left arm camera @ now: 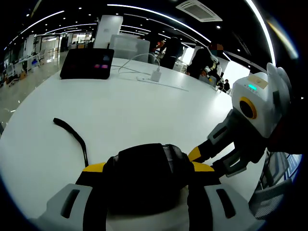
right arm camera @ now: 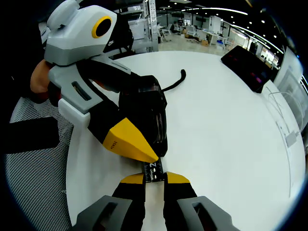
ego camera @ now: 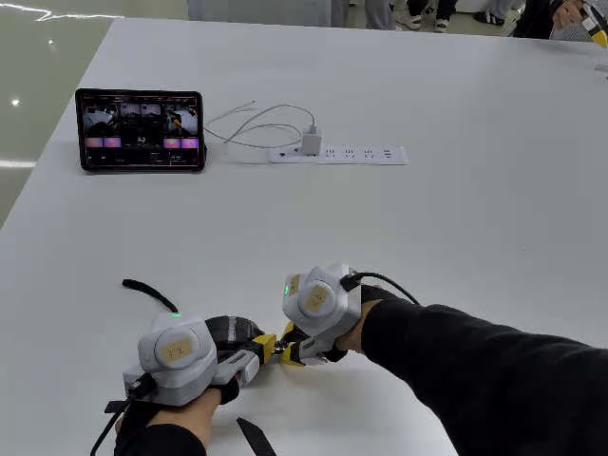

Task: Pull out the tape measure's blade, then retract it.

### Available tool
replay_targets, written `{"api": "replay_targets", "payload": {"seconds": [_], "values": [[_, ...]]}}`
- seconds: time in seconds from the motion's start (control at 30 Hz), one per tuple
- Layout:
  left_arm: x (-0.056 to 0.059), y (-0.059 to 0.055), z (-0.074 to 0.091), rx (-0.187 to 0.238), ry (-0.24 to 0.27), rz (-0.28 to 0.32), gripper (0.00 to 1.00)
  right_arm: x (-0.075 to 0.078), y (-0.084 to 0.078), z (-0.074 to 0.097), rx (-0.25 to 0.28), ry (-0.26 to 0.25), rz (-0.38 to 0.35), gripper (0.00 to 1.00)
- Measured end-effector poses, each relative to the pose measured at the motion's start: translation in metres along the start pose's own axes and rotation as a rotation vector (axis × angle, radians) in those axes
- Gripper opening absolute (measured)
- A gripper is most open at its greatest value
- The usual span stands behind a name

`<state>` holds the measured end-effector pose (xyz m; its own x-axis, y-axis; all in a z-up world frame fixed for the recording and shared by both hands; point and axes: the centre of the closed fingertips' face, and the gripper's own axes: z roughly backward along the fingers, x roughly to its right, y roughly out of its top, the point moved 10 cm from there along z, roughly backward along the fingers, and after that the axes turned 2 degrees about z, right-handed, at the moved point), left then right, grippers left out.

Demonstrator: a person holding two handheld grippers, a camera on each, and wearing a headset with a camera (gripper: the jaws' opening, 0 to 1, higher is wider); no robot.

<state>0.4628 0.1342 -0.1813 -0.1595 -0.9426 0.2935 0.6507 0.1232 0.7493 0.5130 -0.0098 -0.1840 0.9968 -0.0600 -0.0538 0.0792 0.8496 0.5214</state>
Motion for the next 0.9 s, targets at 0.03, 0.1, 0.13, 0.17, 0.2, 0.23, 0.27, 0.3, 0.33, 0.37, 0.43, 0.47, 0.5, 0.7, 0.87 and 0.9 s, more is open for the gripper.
{"api": "replay_targets", "payload": {"seconds": [0.03, 0.1, 0.13, 0.17, 0.2, 0.23, 0.27, 0.3, 0.33, 0.37, 0.43, 0.47, 0.5, 0.7, 0.87, 0.9], "values": [[0.0000, 0.0000, -0.0001, 0.000, -0.001, 0.000, 0.62, 0.0000, 0.0004, -0.0004, 0.002, 0.000, -0.001, 0.10], [-0.0001, -0.0001, -0.0001, 0.000, -0.001, 0.002, 0.62, -0.0003, 0.0011, -0.0011, 0.005, 0.000, -0.003, 0.10], [-0.0001, -0.0001, -0.0002, 0.000, -0.001, 0.002, 0.62, -0.0003, 0.0014, -0.0013, 0.005, 0.000, -0.002, 0.10], [0.0000, 0.0000, -0.0002, 0.000, -0.002, 0.002, 0.62, -0.0003, 0.0017, -0.0015, 0.006, 0.001, -0.002, 0.10], [0.0000, 0.0001, -0.0001, -0.001, -0.002, 0.003, 0.62, -0.0003, 0.0022, -0.0018, 0.009, 0.001, 0.003, 0.10], [0.0001, 0.0002, 0.0000, -0.001, -0.002, 0.003, 0.62, -0.0004, 0.0024, -0.0020, 0.009, 0.002, 0.004, 0.10], [0.0002, 0.0002, 0.0001, -0.001, -0.003, 0.003, 0.62, -0.0004, 0.0027, -0.0024, 0.011, 0.002, 0.006, 0.10], [0.0003, 0.0002, 0.0001, -0.001, -0.003, 0.003, 0.62, -0.0004, 0.0029, -0.0026, 0.012, 0.001, 0.005, 0.10], [0.0003, 0.0002, 0.0002, -0.001, -0.004, 0.003, 0.62, -0.0005, 0.0030, -0.0027, 0.014, 0.002, 0.006, 0.10], [0.0004, 0.0002, 0.0002, -0.001, -0.004, 0.003, 0.62, -0.0005, 0.0033, -0.0030, 0.015, 0.002, 0.005, 0.10], [0.0004, 0.0001, 0.0001, -0.002, -0.004, 0.004, 0.62, -0.0005, 0.0037, -0.0036, 0.018, 0.002, 0.004, 0.10], [0.0004, 0.0000, 0.0001, -0.002, -0.004, 0.004, 0.62, -0.0004, 0.0040, -0.0038, 0.019, 0.002, 0.003, 0.10], [0.0004, -0.0001, 0.0000, -0.002, -0.005, 0.004, 0.62, -0.0005, 0.0041, -0.0040, 0.020, 0.002, 0.001, 0.10], [0.0005, -0.0001, 0.0002, -0.003, -0.006, 0.006, 0.62, -0.0003, 0.0058, -0.0054, 0.027, 0.003, -0.001, 0.10], [0.0005, 0.0000, 0.0003, -0.003, -0.007, 0.008, 0.62, -0.0011, 0.0066, -0.0059, 0.029, 0.003, 0.001, 0.10], [0.0003, 0.0000, 0.0002, -0.003, -0.007, 0.008, 0.62, -0.0011, 0.0068, -0.0060, 0.029, 0.003, 0.002, 0.10]]}}
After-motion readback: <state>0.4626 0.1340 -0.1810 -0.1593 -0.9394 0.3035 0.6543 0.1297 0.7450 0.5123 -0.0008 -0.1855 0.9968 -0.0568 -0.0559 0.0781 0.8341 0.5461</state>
